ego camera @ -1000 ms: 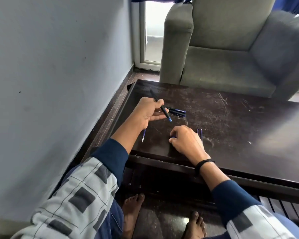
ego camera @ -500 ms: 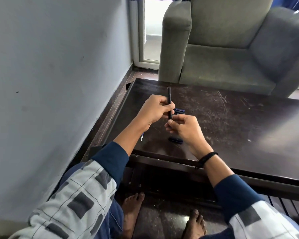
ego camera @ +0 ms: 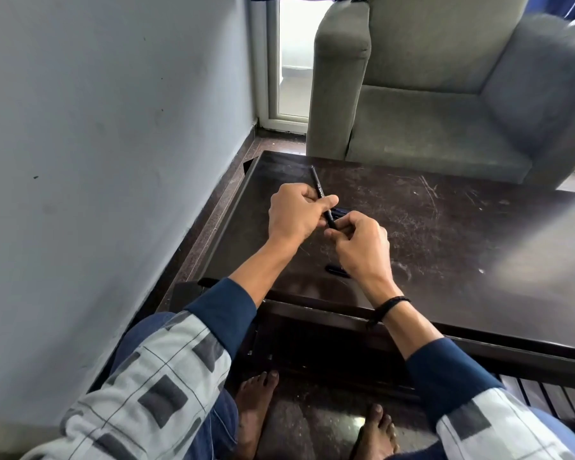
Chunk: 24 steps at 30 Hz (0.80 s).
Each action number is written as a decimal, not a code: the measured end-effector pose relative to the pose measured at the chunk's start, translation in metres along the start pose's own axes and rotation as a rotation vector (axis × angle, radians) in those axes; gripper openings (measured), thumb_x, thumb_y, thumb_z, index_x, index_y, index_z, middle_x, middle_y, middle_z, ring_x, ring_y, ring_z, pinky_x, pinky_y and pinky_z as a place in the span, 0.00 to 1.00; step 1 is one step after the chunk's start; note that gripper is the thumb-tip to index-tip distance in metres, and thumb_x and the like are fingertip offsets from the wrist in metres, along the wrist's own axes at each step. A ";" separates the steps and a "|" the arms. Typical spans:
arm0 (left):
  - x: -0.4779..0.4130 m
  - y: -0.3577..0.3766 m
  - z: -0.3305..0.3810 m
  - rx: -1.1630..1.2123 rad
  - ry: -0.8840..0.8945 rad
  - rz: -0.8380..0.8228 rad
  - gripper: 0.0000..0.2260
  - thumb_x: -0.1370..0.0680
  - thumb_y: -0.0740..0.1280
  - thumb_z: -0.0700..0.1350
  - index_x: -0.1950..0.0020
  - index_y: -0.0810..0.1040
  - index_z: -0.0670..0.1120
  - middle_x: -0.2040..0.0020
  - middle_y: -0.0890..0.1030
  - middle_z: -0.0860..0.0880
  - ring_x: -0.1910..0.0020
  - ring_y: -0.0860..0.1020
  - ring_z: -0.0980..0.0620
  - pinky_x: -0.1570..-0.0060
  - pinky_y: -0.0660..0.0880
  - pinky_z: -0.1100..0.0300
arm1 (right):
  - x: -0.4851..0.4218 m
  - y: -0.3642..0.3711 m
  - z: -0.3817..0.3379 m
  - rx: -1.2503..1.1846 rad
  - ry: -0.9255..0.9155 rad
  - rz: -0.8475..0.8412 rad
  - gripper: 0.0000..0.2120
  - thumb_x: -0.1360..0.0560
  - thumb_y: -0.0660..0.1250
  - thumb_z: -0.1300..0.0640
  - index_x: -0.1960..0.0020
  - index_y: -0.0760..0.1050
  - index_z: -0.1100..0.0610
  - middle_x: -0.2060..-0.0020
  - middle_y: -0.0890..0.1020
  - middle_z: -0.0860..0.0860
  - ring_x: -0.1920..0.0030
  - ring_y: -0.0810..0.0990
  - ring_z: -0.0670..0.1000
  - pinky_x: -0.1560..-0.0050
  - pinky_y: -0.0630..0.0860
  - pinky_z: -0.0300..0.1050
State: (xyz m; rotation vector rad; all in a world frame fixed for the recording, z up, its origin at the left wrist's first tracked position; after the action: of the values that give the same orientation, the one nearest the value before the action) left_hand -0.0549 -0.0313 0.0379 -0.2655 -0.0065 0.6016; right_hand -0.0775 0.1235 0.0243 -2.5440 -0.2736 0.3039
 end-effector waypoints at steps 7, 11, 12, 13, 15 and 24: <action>0.008 0.010 -0.005 0.240 -0.152 -0.134 0.07 0.24 0.74 0.38 0.48 0.82 0.37 0.56 0.86 0.41 0.59 0.86 0.49 0.59 0.84 0.57 | -0.004 -0.002 0.010 -0.029 0.086 -0.026 0.06 0.27 0.78 0.55 0.56 0.80 0.51 0.63 0.83 0.45 0.60 0.82 0.47 0.54 0.79 0.48; 0.006 0.018 0.003 0.336 -0.159 -0.375 0.14 0.23 0.68 0.28 0.38 0.80 0.37 0.51 0.86 0.42 0.51 0.85 0.48 0.50 0.83 0.55 | -0.009 -0.004 0.020 -0.325 0.203 -0.077 0.10 0.29 0.80 0.60 0.59 0.79 0.56 0.66 0.83 0.51 0.68 0.79 0.48 0.61 0.78 0.49; 0.005 0.017 0.003 0.332 -0.148 -0.364 0.14 0.24 0.68 0.28 0.39 0.80 0.37 0.52 0.86 0.42 0.52 0.85 0.48 0.50 0.83 0.55 | -0.009 -0.003 0.020 -0.369 0.212 -0.093 0.10 0.29 0.80 0.62 0.60 0.78 0.57 0.67 0.82 0.52 0.69 0.78 0.48 0.62 0.76 0.49; 0.005 0.014 0.003 0.324 -0.141 -0.333 0.14 0.25 0.70 0.29 0.40 0.81 0.36 0.53 0.85 0.42 0.53 0.85 0.48 0.52 0.83 0.57 | -0.010 -0.003 0.019 -0.385 0.211 -0.104 0.11 0.29 0.80 0.62 0.60 0.77 0.57 0.68 0.81 0.52 0.70 0.78 0.47 0.63 0.75 0.49; 0.005 0.011 0.002 0.254 -0.114 -0.240 0.12 0.27 0.76 0.34 0.45 0.83 0.37 0.57 0.84 0.45 0.58 0.84 0.51 0.57 0.83 0.61 | -0.010 -0.003 0.018 -0.357 0.203 -0.109 0.11 0.30 0.80 0.62 0.60 0.78 0.57 0.68 0.81 0.52 0.68 0.78 0.48 0.61 0.77 0.51; 0.006 0.016 0.002 0.431 -0.222 -0.416 0.15 0.23 0.67 0.28 0.38 0.80 0.38 0.46 0.85 0.41 0.46 0.85 0.47 0.45 0.82 0.55 | -0.009 -0.002 0.019 -0.410 0.241 -0.155 0.10 0.29 0.79 0.62 0.57 0.77 0.58 0.68 0.81 0.50 0.73 0.77 0.44 0.68 0.74 0.40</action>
State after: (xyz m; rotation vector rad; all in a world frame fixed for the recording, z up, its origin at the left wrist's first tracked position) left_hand -0.0593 -0.0151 0.0353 0.2204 -0.1411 0.2044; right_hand -0.0910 0.1320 0.0113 -2.9022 -0.4772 -0.1342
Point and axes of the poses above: each hand's wrist, its own x-axis away from the middle knuckle, its own y-axis out of the palm, z = x × y, the point moved 8 cm from there along -x, towards the middle knuckle
